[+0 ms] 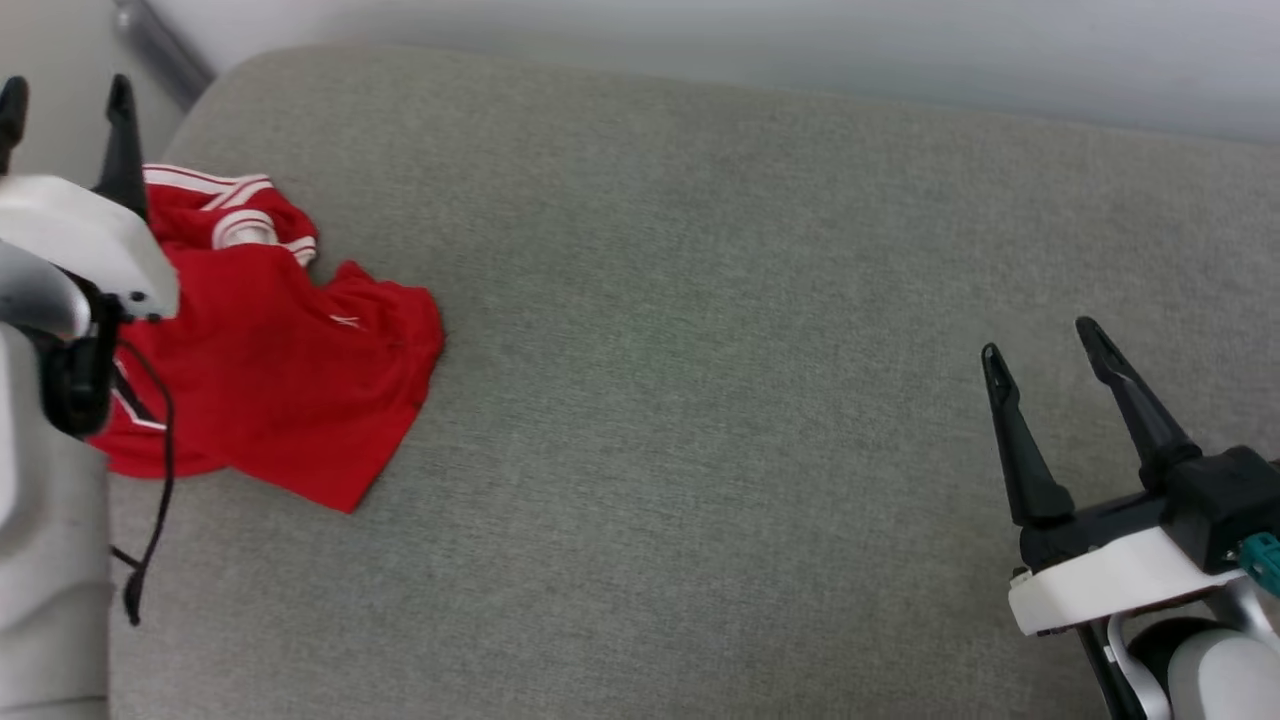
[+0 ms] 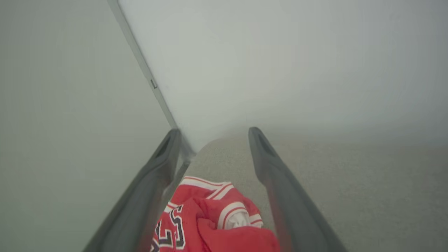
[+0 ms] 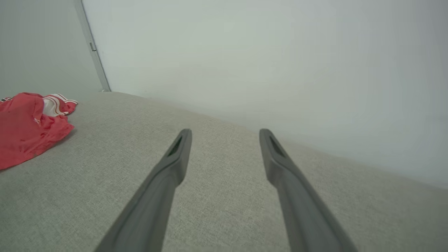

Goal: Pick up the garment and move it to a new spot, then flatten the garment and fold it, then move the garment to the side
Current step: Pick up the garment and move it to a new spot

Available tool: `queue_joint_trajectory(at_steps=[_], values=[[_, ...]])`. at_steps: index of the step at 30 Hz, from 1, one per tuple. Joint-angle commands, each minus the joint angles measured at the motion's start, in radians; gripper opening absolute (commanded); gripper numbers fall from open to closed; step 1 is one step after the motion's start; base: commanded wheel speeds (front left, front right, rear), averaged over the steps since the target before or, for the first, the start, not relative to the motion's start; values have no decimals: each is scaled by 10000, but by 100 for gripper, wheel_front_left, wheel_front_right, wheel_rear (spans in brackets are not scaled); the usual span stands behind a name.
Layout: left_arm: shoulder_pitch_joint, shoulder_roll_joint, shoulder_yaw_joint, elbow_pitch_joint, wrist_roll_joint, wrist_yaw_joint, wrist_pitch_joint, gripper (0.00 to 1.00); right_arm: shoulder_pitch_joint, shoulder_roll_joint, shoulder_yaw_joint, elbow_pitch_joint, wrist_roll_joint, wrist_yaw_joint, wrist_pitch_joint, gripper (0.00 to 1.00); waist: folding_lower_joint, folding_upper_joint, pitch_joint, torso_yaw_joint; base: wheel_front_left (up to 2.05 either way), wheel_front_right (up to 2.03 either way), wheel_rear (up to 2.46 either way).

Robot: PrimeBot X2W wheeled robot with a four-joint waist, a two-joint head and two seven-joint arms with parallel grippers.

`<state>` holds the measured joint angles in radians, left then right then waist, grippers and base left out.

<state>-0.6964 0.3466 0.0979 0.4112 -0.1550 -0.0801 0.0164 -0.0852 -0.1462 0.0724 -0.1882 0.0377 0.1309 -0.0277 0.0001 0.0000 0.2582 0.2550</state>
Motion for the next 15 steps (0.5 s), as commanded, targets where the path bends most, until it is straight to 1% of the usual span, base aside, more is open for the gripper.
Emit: queue_joint_trajectory(at_steps=[1, 4, 9, 12, 15], values=[[-260, 336, 51, 456, -333, -182, 1179, 100, -240, -11, -47, 21, 104, -3, -104, 100, -1, 0, 872, -823, 0, 0, 0], [-626, 1057, 222, 950, -1003, -357, 3214, 100, -398, 43, -81, 144, 127, -3, -258, 100, -1, 0, 1269, -1127, 0, 0, 0], [-439, 1840, 313, 1554, -2125, -475, 6303, 100, -726, 107, -51, 370, 180, -3, -490, 100, -1, 0, 1787, -1457, 0, 0, 0], [-125, 2089, 446, 1740, -2554, -473, 7528, 100, -901, 116, -30, 479, 212, -3, -615, 100, -1, 0, 2031, -1572, 0, 0, 0], [225, 1983, 663, 1921, -2933, -295, 8201, 100, -1044, 141, -6, 582, 226, -3, -708, 100, -1, 0, 2167, -1639, 0, 0, 0]])
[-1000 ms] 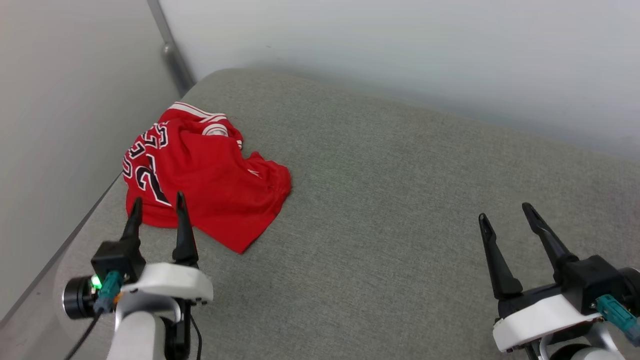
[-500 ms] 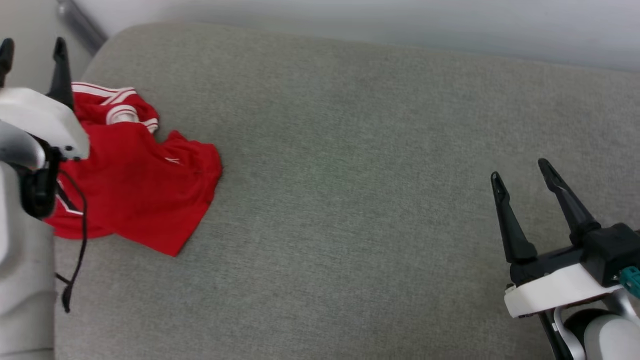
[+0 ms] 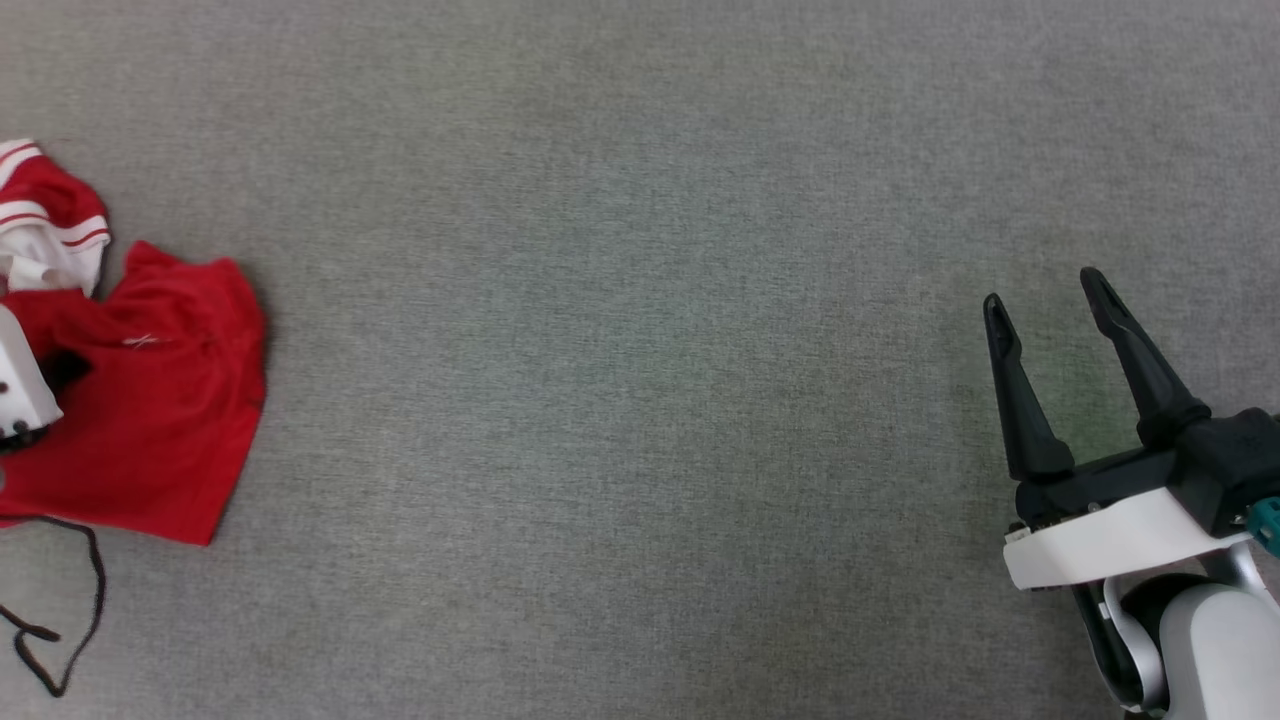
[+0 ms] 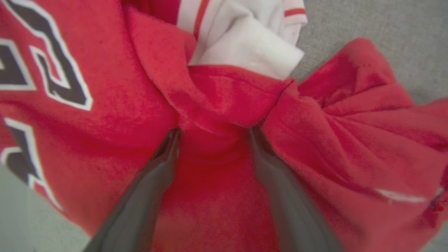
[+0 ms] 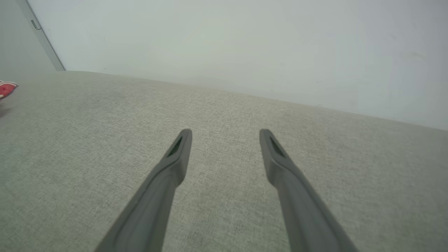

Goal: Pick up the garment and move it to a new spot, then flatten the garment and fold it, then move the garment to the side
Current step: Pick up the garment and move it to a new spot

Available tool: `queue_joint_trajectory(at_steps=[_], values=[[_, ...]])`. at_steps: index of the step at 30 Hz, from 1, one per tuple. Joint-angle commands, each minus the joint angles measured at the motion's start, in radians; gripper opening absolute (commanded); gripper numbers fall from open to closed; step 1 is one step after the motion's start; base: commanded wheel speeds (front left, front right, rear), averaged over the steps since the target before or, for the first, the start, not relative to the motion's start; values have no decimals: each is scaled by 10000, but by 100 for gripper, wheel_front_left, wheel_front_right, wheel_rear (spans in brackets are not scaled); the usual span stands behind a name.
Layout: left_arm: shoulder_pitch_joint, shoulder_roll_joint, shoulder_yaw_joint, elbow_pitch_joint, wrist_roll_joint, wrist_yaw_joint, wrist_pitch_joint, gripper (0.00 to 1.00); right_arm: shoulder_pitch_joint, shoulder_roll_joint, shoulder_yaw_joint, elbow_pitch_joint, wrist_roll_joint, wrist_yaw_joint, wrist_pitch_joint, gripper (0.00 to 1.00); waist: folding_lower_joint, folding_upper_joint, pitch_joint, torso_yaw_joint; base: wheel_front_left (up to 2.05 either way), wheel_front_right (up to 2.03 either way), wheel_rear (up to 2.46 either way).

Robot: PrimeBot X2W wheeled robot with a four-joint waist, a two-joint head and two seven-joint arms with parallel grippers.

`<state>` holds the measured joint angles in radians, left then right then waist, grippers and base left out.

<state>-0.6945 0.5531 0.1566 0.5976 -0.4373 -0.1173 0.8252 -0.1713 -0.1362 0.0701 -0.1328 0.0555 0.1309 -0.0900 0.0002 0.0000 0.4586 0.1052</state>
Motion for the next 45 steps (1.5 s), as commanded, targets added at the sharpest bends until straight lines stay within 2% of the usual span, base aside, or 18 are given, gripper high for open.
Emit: queue_joint_trajectory(at_steps=[1, 2, 3, 4, 5, 6, 11, 15, 23, 29, 36, 41, 45], values=[[317, -183, 186, 135, -245, 205, 247, 100, -225, 32, 30, 71, 62, -3, -117, 100, -2, 0, 192, -159, 0, 0, 0], [465, -333, 278, 229, -411, 304, 407, 99, -255, 16, 45, 116, 56, -3, -123, 100, -2, 0, 211, -177, 0, 0, 0], [612, -481, 330, 278, -505, 408, 508, 56, -286, 1, 61, 160, 60, -3, -148, 100, -2, 0, 223, -190, 0, 0, 0], [769, -635, 369, 327, -605, 498, 620, 39, -336, -12, 65, 198, 88, -3, -151, 100, -2, 0, 229, -199, 0, 0, 0], [879, -745, 399, 309, -639, 568, 559, 27, -390, -39, 61, 229, 112, -3, -160, 100, -2, 0, 229, -201, 0, 0, 0], [944, -807, 424, 295, -669, 616, 482, 0, -422, -62, 52, 255, 137, -3, -169, 100, -2, 0, 223, -197, 0, 0, 0], [1033, -914, 412, 252, -563, 820, 7, 0, -354, -136, 35, 412, 115, -3, -116, 100, -2, 0, -120, -76, 0, 0, 0], [904, -662, 430, 117, -295, 947, -654, 0, -261, -179, 26, 449, 119, -3, -98, 100, -2, 0, -446, -12, 0, 0, 0], [301, -201, 278, -372, 792, 1465, -3625, 0, 211, 37, -148, 511, 86, -3, -102, 100, -2, 0, -1681, 176, 0, 0, 0], [-227, -325, -85, -669, 1361, 1521, -5779, 0, 597, 261, -260, 542, 43, -3, -70, 100, -2, 0, -2608, 131, 0, 0, 0], [-542, -1038, -664, -883, 1659, 1463, -7654, 0, 1013, 468, -318, 511, -33, -3, 33, 100, -2, 0, -3456, -469, 0, 0, 0], [-256, -2060, -1221, -1340, 1531, 1323, -8433, 0, 1270, 593, -420, 391, -57, -3, 159, 100, -2, 0, -3849, -1128, 0, 0, 0], [179, -2916, -1785, -1662, 1458, 1163, -8664, 0, 1401, 666, -373, 310, -39, -3, 233, 100, -2, 0, -4022, -1760, 0, 0, 0]])
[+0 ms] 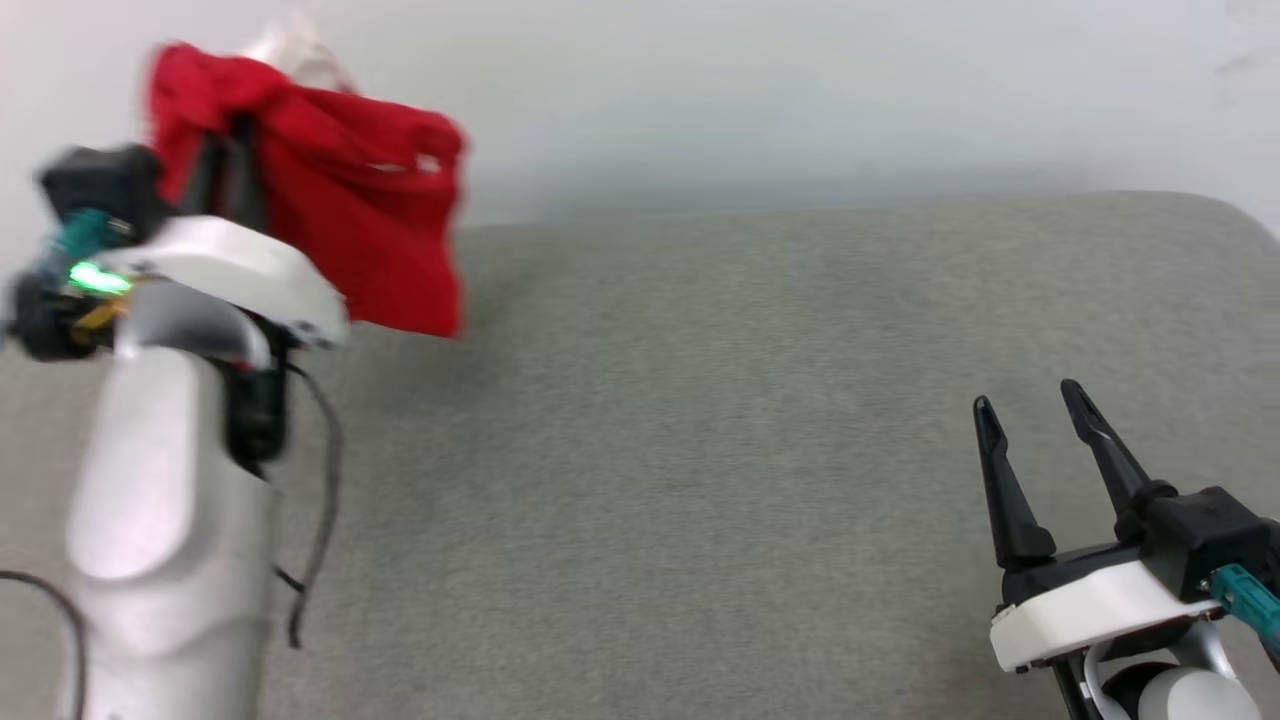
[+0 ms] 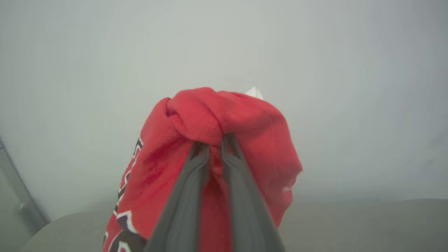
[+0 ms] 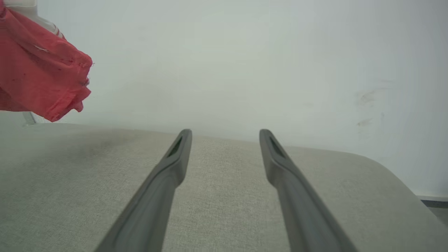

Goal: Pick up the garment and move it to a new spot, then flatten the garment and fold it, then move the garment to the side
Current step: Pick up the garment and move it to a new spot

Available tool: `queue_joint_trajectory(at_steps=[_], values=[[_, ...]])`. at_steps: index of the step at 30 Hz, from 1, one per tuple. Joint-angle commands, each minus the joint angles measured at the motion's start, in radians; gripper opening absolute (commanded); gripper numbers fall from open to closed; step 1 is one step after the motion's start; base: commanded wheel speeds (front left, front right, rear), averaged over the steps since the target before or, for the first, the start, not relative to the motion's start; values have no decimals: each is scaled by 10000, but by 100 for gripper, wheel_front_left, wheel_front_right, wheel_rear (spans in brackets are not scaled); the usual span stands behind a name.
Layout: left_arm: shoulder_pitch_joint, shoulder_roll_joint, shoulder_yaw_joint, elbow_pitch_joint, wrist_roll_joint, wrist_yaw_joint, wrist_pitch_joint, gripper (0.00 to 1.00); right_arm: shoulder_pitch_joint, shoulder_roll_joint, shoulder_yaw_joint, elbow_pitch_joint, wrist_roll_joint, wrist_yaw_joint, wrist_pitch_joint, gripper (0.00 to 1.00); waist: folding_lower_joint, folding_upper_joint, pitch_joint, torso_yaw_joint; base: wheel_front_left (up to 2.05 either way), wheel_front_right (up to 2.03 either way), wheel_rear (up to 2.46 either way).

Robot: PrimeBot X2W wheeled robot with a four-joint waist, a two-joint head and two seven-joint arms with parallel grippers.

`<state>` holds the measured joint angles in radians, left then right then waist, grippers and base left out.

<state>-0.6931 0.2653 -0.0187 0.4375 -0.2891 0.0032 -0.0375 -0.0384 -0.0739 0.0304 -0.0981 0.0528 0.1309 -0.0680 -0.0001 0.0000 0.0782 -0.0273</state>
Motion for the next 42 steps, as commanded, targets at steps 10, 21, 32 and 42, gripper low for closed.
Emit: queue_joint_trajectory(at_steps=[10, 21, 32, 42], values=[[2146, -1691, -1733, 118, -150, -552, -127, 0, 217, 167, 60, -80, 135, -3, -16, 100, 1, 0, 81, -1540, 0, 0, 0], [4674, -2015, -2997, 864, -70, -309, 83, 100, 204, 230, -39, 181, 253, -3, -245, 100, 1, 0, 365, -1633, 0, 0, 0], [4752, -1908, -3138, -761, 545, 215, -1974, 100, 683, 241, -265, 223, 105, -3, -42, 100, 1, 0, -400, -740, 0, 0, 0], [5663, -1268, -2145, -2069, 219, 864, -2165, 100, 1144, 243, -222, 77, 80, -3, 248, 100, 1, 0, -826, -241, 0, 0, 0]])
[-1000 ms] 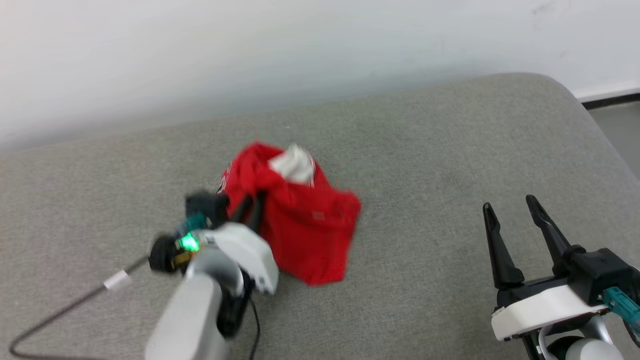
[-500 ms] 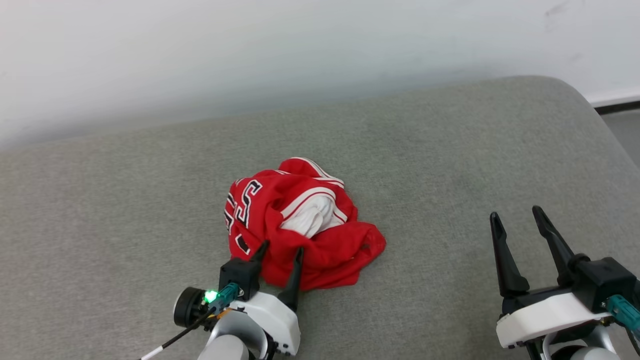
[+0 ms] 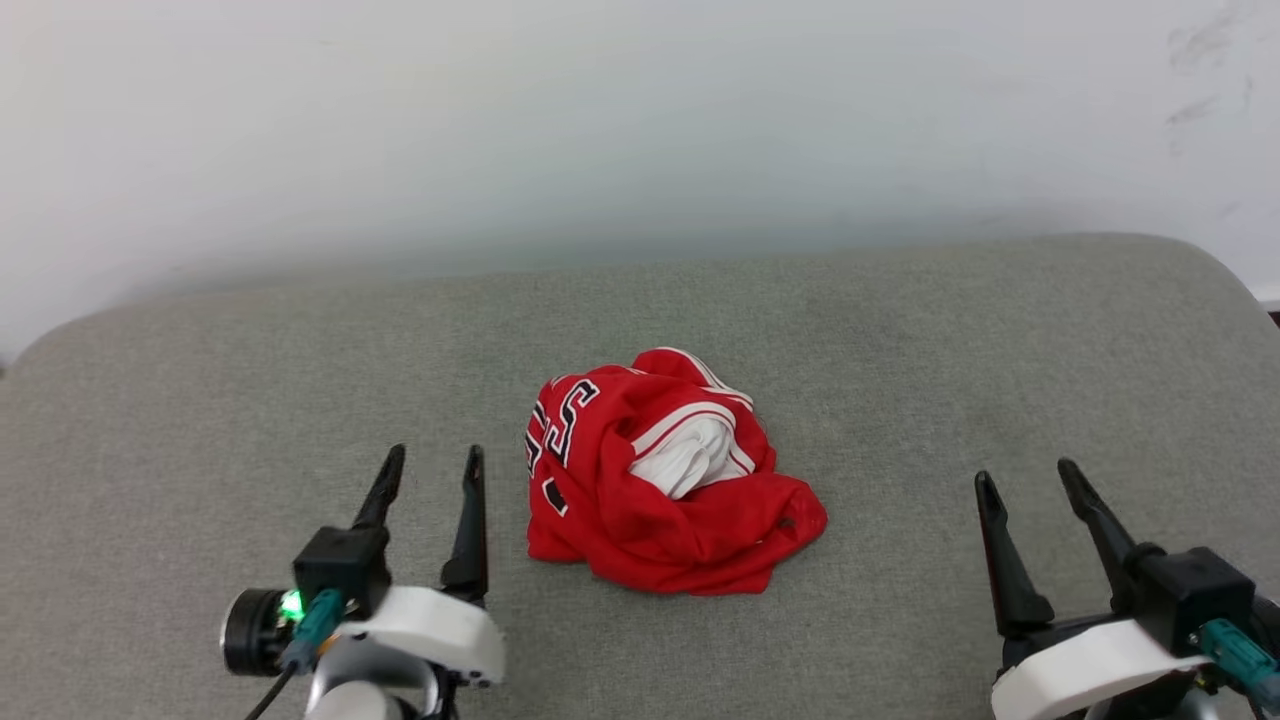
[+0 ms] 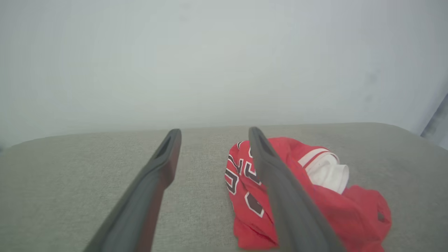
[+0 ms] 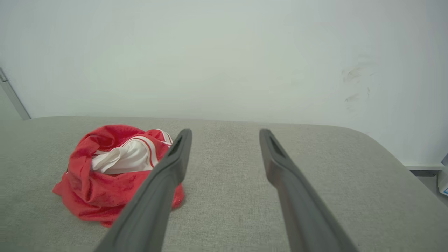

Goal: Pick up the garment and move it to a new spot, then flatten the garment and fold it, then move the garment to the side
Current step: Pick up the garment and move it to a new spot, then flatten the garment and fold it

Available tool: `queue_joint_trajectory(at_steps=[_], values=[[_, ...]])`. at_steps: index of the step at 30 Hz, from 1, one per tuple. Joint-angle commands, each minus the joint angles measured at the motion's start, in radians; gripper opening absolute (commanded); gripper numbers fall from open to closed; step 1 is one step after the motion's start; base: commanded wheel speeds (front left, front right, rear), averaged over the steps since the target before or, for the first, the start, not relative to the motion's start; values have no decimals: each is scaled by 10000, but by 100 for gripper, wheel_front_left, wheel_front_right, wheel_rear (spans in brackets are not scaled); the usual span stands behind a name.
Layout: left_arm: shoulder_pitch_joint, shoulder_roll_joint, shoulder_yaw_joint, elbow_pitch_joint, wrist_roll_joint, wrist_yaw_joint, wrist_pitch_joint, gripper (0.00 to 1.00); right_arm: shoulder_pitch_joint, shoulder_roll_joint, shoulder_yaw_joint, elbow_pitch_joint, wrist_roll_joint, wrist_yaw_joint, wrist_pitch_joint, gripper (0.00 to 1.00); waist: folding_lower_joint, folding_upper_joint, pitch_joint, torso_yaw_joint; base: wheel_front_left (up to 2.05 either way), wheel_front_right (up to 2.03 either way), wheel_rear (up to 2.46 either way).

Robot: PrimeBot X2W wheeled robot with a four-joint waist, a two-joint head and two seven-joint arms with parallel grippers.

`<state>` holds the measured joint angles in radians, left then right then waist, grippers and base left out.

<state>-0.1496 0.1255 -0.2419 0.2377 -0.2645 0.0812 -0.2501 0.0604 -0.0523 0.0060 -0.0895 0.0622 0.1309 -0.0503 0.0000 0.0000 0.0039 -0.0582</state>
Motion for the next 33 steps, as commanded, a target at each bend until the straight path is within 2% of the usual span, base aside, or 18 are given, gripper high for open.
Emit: queue_joint_trajectory(at_steps=[1, 6, 8, 17, 22, 27, 33], values=[[356, 225, 208, -144, -89, 132, -34, 100, 201, 25, 34, -30, -30, -3, 85, 100, 0, 0, -113, 87, 0, 0, 0], [1019, 669, 598, -478, -242, 275, 142, 100, 391, 26, 146, -101, -40, -3, 216, 100, 0, 0, -209, 119, 0, 0, 0], [1115, 824, 688, -551, -340, 182, 181, 100, 430, 21, 148, -146, -43, -3, 259, 100, 0, 0, -195, 129, 0, 0, 0], [938, 763, 525, -848, -393, 241, 393, 100, 348, -78, 109, -221, -34, -3, 371, 100, 0, 0, -152, 110, 0, 0, 0], [884, 734, 545, -902, -436, 323, 340, 100, 283, -71, -209, 14, 442, -3, 755, 100, 0, 0, -54, 132, 0, 0, 0], [633, 653, 445, -1128, -337, 333, 192, 100, -238, -375, -947, 711, 1557, -3, 2281, 100, 0, 0, 358, 498, 0, 0, 0], [119, 418, 260, -1239, -240, 254, 13, 100, -1502, -1417, -905, 1892, 2795, -1, 5705, 100, 0, 0, 1004, 1337, 0, 0, 0]])
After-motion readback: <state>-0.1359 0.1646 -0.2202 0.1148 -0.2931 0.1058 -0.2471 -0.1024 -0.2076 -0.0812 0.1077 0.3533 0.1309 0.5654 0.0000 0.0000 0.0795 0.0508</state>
